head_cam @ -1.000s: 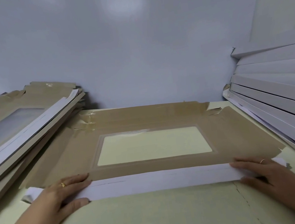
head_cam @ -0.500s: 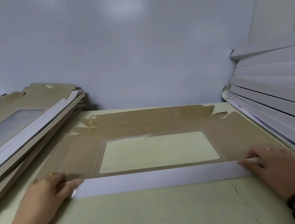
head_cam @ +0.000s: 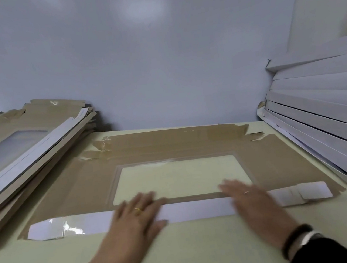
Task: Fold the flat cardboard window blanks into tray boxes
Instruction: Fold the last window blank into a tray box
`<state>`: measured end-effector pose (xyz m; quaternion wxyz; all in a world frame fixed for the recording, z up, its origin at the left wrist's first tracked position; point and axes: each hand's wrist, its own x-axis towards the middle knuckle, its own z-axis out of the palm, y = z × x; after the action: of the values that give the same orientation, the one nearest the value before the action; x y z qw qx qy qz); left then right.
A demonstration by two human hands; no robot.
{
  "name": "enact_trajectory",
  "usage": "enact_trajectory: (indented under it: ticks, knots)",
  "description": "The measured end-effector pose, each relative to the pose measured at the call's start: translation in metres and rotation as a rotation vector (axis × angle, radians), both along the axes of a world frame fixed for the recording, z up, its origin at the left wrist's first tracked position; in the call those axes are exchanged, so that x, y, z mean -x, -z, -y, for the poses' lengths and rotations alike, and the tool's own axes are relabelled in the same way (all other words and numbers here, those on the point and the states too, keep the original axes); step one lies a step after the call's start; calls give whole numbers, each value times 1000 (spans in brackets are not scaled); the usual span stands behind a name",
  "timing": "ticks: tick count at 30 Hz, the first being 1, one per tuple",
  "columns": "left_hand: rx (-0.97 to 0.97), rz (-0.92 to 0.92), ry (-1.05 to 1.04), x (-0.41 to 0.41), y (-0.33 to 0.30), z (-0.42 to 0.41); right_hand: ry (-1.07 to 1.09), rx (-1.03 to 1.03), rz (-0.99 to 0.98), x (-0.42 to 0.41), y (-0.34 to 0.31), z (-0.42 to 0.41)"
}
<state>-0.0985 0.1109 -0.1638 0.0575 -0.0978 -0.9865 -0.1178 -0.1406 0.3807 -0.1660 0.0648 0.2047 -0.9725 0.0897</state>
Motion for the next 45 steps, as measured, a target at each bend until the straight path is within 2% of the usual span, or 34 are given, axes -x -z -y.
enact_trajectory:
  ticks: [2,5,11,14,17,19,23,27,30,32,36,39,43,45]
  knots:
    - [77,84,66,3,4,-30,-172,16,68,-7,4,34]
    - [117,106,65,6,7,-37,-223,15,94,-9,7,45]
    - [148,93,-225,1,10,37,-47,14,154,-2,-2,-26]
    - [125,118,-349,-3,10,73,28,180,201,-4,-5,-47]
    - [65,142,-373,-4,10,86,69,365,204,-6,-6,-47]
    - [85,134,-377,-2,12,84,102,360,159,-6,-5,-45]
    - [104,4,-355,-3,2,62,95,110,-26,-4,-6,-41]
    - [126,-308,-43,-9,-13,8,-82,138,-422,-8,-13,-31]
    - [205,-419,187,-10,-16,-34,-191,49,-708,-14,-18,-20]
    - [256,-439,239,-9,-21,-50,-216,11,-824,-19,-18,-16]
    - [364,-358,246,-6,-30,-69,-205,18,-884,-29,-22,-9]
    - [355,-371,182,-1,-31,-78,-300,73,-923,-37,-23,1]
    - [265,-421,132,8,-34,-67,-450,35,-750,-38,-16,13]
    - [149,-456,124,7,-32,-56,-363,-15,-622,-35,-8,12]
